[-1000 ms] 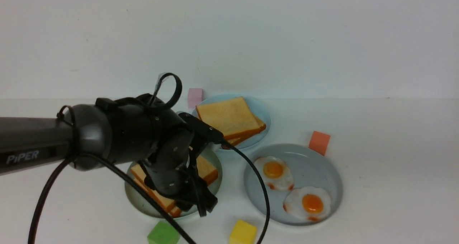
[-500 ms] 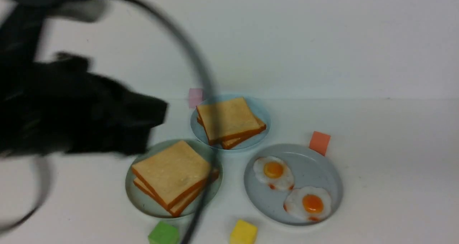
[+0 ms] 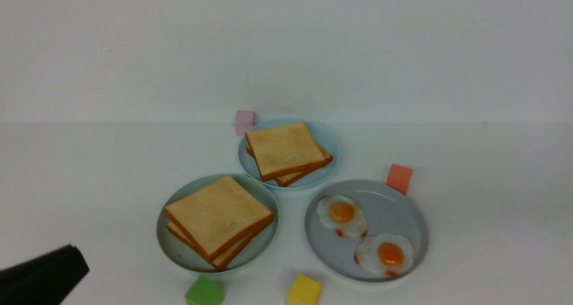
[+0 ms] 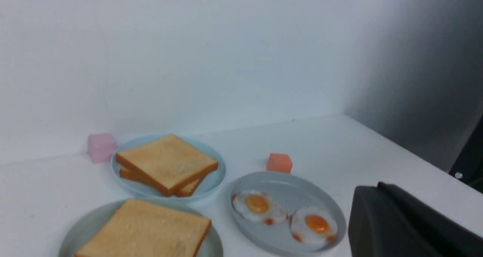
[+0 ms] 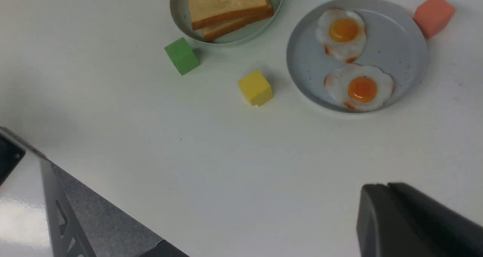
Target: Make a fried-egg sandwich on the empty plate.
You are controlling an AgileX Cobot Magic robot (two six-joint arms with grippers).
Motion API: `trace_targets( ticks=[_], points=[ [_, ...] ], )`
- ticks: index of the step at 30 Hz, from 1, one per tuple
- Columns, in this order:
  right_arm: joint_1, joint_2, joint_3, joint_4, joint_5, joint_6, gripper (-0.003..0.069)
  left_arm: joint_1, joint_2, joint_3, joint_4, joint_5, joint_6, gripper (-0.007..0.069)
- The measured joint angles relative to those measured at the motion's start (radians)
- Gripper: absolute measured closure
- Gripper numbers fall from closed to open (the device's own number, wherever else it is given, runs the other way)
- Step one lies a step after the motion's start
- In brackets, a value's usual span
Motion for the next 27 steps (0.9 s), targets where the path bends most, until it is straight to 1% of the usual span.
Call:
trace_targets(
  ticks=[8,12,15,16,17,18,20,21,22,23,24,25,27],
  points=[
    [0.000,0.000,0.006,0.000,-0.001,0.000,0.0597,0.000,-0.001,0.075,-0.003,-0.001,0.000,0.0638],
    [0.000,-0.009,0.059,0.002,-0.003,0.000,0.0590,0.000,-0.001,0.092,-0.003,0.023,0.000,0.0638],
    [-0.029,-0.023,0.125,0.000,-0.003,0.000,0.0587,0.000,-0.001,0.093,-0.003,0.043,-0.001,0.0638],
    [-0.067,-0.033,0.159,-0.034,-0.004,0.000,0.0586,0.000,-0.001,0.093,-0.003,0.050,-0.002,0.0638],
    [-0.067,-0.035,0.159,-0.040,-0.004,0.000,0.0586,0.000,-0.001,0.093,-0.003,0.051,-0.002,0.0638],
    [-0.111,-0.050,0.186,-0.068,-0.014,0.005,0.0587,0.000,-0.001,0.094,-0.003,0.053,-0.003,0.0638],
    [-0.173,-0.086,0.228,-0.083,-0.056,0.012,0.0597,0.000,-0.001,0.094,-0.003,0.056,-0.003,0.0638],
    [-0.228,-0.115,0.270,-0.083,-0.100,0.012,0.0615,0.000,-0.001,0.094,-0.003,0.058,-0.003,0.0638],
    [-0.271,-0.150,0.305,-0.083,-0.164,0.010,0.0631,0.000,-0.001,0.094,-0.003,0.059,-0.003,0.0638],
    [-0.368,-0.205,0.397,-0.079,-0.281,-0.011,0.0659,0.000,-0.001,0.094,-0.003,0.062,-0.003,0.0638],
    [-0.368,-0.205,0.397,-0.076,-0.300,-0.016,0.0662,0.000,-0.001,0.094,-0.003,0.062,-0.003,0.0638],
    [-0.459,-0.267,0.498,-0.064,-0.415,-0.048,0.0669,0.000,-0.001,0.094,-0.003,0.064,-0.003,0.0638],
    [-0.588,-0.358,0.654,-0.023,-0.596,-0.106,0.0671,0.000,-0.001,0.094,-0.003,0.065,-0.003,0.0638]
  ],
)
